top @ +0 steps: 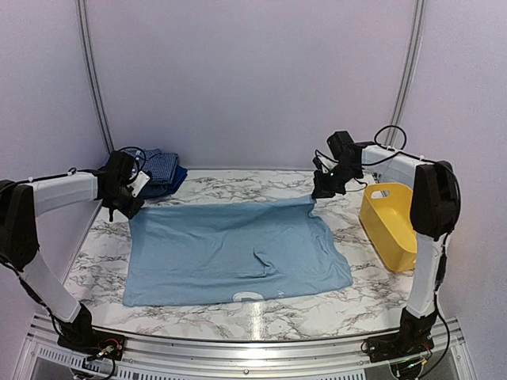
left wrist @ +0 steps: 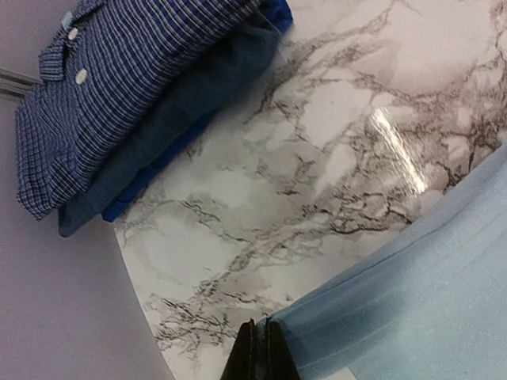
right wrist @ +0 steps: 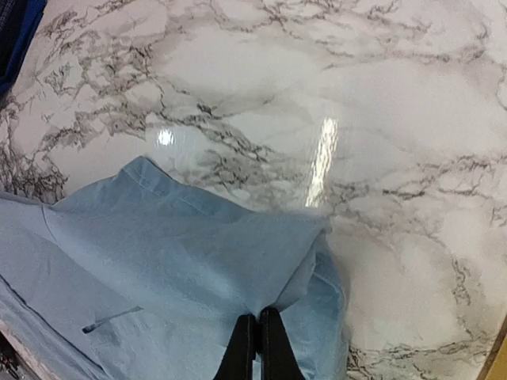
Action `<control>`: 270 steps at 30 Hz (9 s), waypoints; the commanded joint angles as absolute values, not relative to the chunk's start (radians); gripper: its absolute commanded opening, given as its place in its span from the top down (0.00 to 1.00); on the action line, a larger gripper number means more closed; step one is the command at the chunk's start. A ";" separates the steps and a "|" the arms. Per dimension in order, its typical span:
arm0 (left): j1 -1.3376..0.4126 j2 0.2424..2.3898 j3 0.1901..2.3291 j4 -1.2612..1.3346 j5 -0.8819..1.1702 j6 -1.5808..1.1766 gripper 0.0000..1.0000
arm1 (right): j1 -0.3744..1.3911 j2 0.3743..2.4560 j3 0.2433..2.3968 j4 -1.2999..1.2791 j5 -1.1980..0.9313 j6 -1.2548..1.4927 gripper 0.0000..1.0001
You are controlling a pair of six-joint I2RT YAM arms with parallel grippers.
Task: Fold and stack the mixed laundry pile
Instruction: Fold the 1/3-folded T-shirt at the center of the board, then adjust the rectangle-folded T-shirt at the center of the board.
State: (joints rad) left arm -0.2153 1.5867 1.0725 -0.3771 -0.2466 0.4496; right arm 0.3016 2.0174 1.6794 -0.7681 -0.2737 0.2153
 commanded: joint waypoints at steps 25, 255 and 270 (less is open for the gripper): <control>-0.195 1.436 0.847 -0.291 -0.146 0.492 1.00 | 0.308 1.900 1.485 -0.740 -0.287 0.214 1.00; -0.008 1.685 0.869 -0.213 0.284 -0.460 0.88 | 0.193 2.097 1.452 -0.533 -0.501 0.226 1.00; 0.097 1.656 0.974 -0.234 0.338 -0.377 0.34 | 0.153 2.108 1.632 -0.633 -0.566 0.170 0.57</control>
